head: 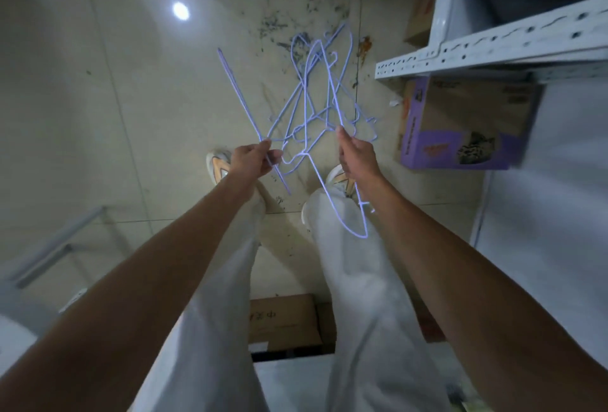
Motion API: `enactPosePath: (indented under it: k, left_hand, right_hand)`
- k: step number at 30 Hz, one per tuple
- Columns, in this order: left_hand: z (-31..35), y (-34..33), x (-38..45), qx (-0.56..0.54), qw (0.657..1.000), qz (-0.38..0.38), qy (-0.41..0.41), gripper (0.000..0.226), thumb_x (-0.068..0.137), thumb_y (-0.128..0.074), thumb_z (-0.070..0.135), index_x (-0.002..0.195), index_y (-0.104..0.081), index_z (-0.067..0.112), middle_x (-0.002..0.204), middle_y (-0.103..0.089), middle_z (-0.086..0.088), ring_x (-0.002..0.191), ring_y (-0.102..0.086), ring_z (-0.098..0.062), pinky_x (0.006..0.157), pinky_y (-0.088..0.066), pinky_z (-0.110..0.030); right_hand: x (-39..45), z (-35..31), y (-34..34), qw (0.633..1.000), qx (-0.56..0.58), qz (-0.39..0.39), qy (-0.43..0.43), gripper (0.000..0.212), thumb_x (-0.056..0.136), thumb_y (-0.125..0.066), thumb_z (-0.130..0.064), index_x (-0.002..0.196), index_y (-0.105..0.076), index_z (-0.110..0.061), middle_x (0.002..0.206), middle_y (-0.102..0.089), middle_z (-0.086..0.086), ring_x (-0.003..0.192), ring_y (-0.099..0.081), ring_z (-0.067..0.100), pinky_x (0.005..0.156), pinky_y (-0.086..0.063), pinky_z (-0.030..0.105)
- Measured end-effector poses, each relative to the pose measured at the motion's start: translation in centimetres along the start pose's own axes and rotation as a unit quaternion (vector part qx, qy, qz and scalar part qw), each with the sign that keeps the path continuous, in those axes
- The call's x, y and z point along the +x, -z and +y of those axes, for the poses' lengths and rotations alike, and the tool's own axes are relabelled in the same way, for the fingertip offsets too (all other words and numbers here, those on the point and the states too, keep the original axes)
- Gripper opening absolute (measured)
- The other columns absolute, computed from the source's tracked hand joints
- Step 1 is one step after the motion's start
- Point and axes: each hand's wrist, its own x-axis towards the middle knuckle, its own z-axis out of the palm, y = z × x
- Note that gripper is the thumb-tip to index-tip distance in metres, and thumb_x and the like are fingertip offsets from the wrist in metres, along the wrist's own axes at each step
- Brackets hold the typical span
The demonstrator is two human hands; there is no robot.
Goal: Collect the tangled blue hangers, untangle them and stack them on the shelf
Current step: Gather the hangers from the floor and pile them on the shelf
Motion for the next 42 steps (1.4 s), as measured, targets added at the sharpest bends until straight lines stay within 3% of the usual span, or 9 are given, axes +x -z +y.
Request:
enactPosePath:
  k: [9, 12, 17, 21, 26, 29, 33, 36, 42]
  left_hand:
    - [9.5, 3.3, -18.2, 0.037, 0.991, -0.053, -0.119, 0.034, 0.104, -0.058, 0.022, 0.082, -0.073, 0.001, 0.07, -0.067, -0.012, 0.062, -0.064, -0.018, 0.067, -0.055, -0.024]
    - [11.8, 3.8, -22.8, 0.104, 0.979, -0.089, -0.149, 0.032, 0.104, -0.055, 0.018, 0.093, -0.074, -0.005, 0.073, -0.067, -0.012, 0.07, -0.063, -0.019, 0.078, -0.054, -0.027]
    - [14.2, 2.2, -29.4, 0.248, 0.94, -0.158, -0.173, 0.028, 0.102, -0.052, 0.007, 0.086, -0.072, -0.002, 0.067, -0.066, -0.009, 0.058, -0.064, -0.011, 0.068, -0.054, -0.02]
    - [14.4, 1.4, -33.7, 0.366, 0.879, -0.207, -0.226, 0.029, 0.102, -0.053, 0.007, 0.086, -0.075, -0.005, 0.07, -0.07, -0.015, 0.068, -0.065, -0.021, 0.081, -0.055, -0.032]
    - [14.1, 0.7, -37.7, 0.414, 0.842, -0.25, -0.238, 0.029, 0.101, -0.053, 0.004, 0.082, -0.075, 0.004, 0.067, -0.071, -0.009, 0.071, -0.067, -0.025, 0.085, -0.055, -0.043]
    - [12.0, -0.5, -41.1, 0.464, 0.791, -0.318, -0.243, 0.029, 0.102, -0.051, 0.004, 0.086, -0.074, 0.004, 0.073, -0.07, -0.016, 0.066, -0.069, -0.018, 0.075, -0.054, -0.034]
    - [9.8, -2.3, -45.1, 0.498, 0.727, -0.4, -0.251, 0.029, 0.105, -0.05, 0.009, 0.088, -0.073, 0.004, 0.072, -0.07, -0.011, 0.062, -0.068, -0.01, 0.066, -0.055, -0.02]
    - [7.3, -3.0, -49.0, 0.519, 0.678, -0.46, -0.243, 0.028, 0.105, -0.048, 0.007, 0.091, -0.072, -0.001, 0.069, -0.068, -0.011, 0.064, -0.067, -0.016, 0.067, -0.054, -0.025]
    - [1.3, -2.3, -55.8, 0.574, 0.55, -0.567, -0.218, 0.033, 0.106, -0.051, 0.014, 0.084, -0.076, 0.008, 0.068, -0.073, -0.006, 0.068, -0.072, -0.019, 0.074, -0.058, -0.03]
  right_hand:
    - [-19.5, -6.8, 0.4, 0.994, 0.105, 0.01, -0.008, 0.053, 0.1, -0.054, -0.06, 0.065, -0.05, -0.021, 0.051, -0.036, -0.001, 0.04, -0.029, 0.012, 0.045, -0.022, 0.023]
    - [-24.8, -6.8, 0.6, 0.985, 0.161, 0.065, 0.002, 0.049, 0.105, -0.053, -0.049, 0.067, -0.051, -0.018, 0.053, -0.036, 0.001, 0.043, -0.028, 0.012, 0.046, -0.022, 0.022]
    - [-32.8, -5.7, 0.6, 0.946, 0.249, 0.204, 0.022, 0.047, 0.109, -0.051, -0.024, 0.065, -0.055, -0.012, 0.056, -0.044, 0.004, 0.047, -0.038, 0.012, 0.05, -0.031, 0.026]
    - [-38.1, -3.0, 0.4, 0.914, 0.268, 0.306, -0.014, 0.046, 0.106, -0.055, -0.019, 0.06, -0.061, -0.014, 0.059, -0.06, 0.008, 0.046, -0.049, -0.002, 0.056, -0.041, 0.021]
    - [-43.4, -1.4, -0.5, 0.862, 0.362, 0.354, -0.018, 0.041, 0.105, -0.057, -0.018, 0.065, -0.066, -0.013, 0.059, -0.061, -0.001, 0.056, -0.05, 0.007, 0.067, -0.04, 0.029]
    - [-48.0, 0.0, -1.6, 0.811, 0.413, 0.413, -0.025, 0.041, 0.103, -0.059, -0.018, 0.063, -0.063, -0.018, 0.054, -0.058, -0.007, 0.055, -0.049, 0.007, 0.065, -0.04, 0.031]
    - [-53.1, 2.1, -2.7, 0.742, 0.463, 0.484, -0.033, 0.036, 0.105, -0.057, -0.019, 0.074, -0.073, -0.011, 0.065, -0.064, 0.021, 0.058, -0.055, 0.016, 0.059, -0.042, 0.028]
    - [-57.6, 3.8, -3.6, 0.69, 0.484, 0.536, -0.061, 0.034, 0.105, -0.055, -0.022, 0.076, -0.073, -0.018, 0.06, -0.054, -0.001, 0.048, -0.046, 0.003, 0.049, -0.035, 0.019]
    - [-66.3, 7.7, -6.6, 0.598, 0.49, 0.63, -0.068, 0.037, 0.109, -0.05, -0.025, 0.083, -0.076, -0.019, 0.059, -0.058, -0.004, 0.049, -0.05, 0.005, 0.047, -0.034, 0.018]
